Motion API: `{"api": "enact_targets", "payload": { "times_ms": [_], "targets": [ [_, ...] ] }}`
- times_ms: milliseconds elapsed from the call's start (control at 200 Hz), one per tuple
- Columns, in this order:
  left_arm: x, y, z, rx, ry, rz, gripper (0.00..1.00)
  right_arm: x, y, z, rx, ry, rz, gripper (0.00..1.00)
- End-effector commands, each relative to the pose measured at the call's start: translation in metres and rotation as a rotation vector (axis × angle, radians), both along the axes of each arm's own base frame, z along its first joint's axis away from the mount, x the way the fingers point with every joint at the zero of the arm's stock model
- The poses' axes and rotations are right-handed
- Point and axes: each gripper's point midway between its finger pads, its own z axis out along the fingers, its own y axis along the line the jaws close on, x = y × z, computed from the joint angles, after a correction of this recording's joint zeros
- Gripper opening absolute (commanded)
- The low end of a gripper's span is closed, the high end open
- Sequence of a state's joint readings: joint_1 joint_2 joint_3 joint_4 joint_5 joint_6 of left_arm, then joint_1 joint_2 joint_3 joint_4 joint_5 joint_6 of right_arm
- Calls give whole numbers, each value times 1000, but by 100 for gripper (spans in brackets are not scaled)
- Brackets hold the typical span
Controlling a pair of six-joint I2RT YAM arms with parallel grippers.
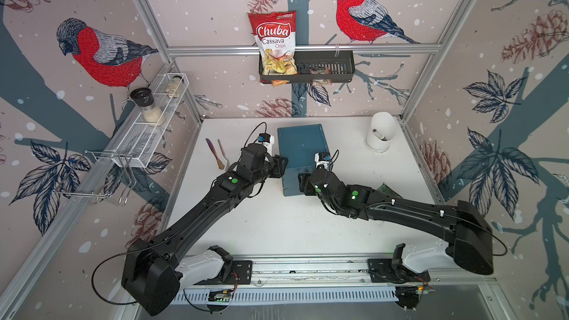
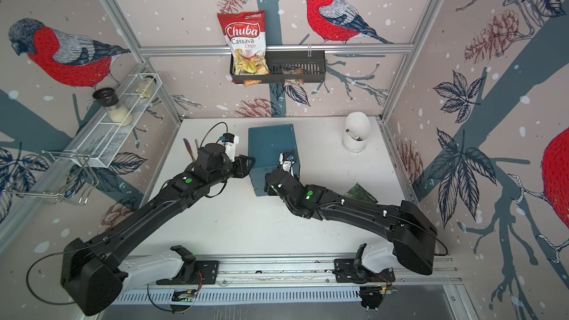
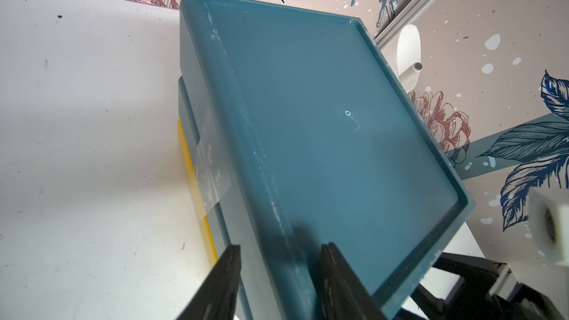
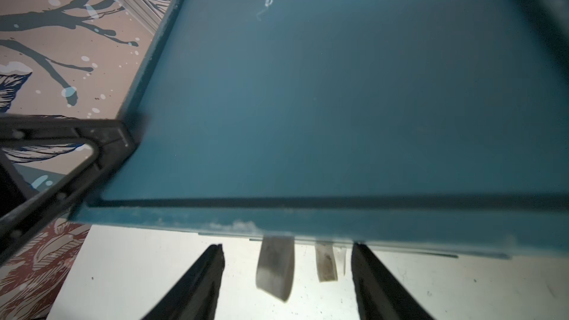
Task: Take the seed bags out of the drawer
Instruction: Close the drawer of the storage box, then open the drawer in the storage box.
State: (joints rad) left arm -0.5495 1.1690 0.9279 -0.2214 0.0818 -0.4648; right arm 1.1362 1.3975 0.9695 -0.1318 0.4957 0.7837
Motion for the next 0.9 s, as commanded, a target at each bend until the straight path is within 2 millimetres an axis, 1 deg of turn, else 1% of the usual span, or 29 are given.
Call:
{"api": "enact_targets", "payload": {
  "times_ms": [0, 45, 115, 145, 215, 235, 275, 340, 405, 465, 540, 630, 675, 740, 770, 790, 845, 895],
  "targets": [
    [-11, 15, -26, 95, 85, 21, 50, -16, -9, 12, -67, -81, -36, 73],
    [-9, 15, -23, 89, 78, 24, 52, -27, -13, 13, -88, -106, -41, 75],
    [-6, 12, -20, 78, 68, 24, 55, -36, -22, 1, -79, -86, -46, 74],
    [-5, 11, -19, 75, 68, 22, 56, -38, -26, -7, -62, -58, -42, 72],
    [-1, 8, -17, 72, 67, 22, 56, -43, -27, -24, 5, 34, -1, 61],
    [1, 7, -16, 71, 64, 24, 57, -43, -27, -18, 57, 42, 13, 59],
    [4, 6, -15, 72, 62, 26, 57, -43, -28, -20, 122, 59, 39, 56],
    [10, 3, -12, 67, 54, 28, 58, -40, -28, -17, 252, 68, 64, 51],
    [12, 2, -17, 78, 61, 30, 58, -37, -28, -13, 363, 80, 89, 48],
    [12, 4, -23, 99, 74, 37, 58, -34, -26, -11, 425, 95, 112, 47],
    [13, 7, -25, 111, 76, 49, 58, -30, -24, -13, 453, 91, 118, 46],
    [12, 8, -26, 119, 80, 47, 57, -26, -19, -20, 473, 102, 113, 41],
    [11, 9, -23, 117, 72, 49, 56, -24, -17, -24, 482, 106, 103, 40],
    [11, 10, -25, 118, 69, 52, 56, -20, -18, -32, 498, 107, 74, 38],
    [11, 10, -25, 118, 70, 53, 56, -19, -19, -32, 516, 102, 63, 38],
    [11, 10, -25, 119, 71, 53, 56, -17, -18, -40, 509, 112, 54, 37],
    [10, 9, -25, 120, 78, 45, 55, -15, -15, -47, 516, 123, 45, 36],
    [9, 9, -25, 118, 78, 41, 55, -13, -12, -48, 520, 123, 47, 35]
  ]
}}
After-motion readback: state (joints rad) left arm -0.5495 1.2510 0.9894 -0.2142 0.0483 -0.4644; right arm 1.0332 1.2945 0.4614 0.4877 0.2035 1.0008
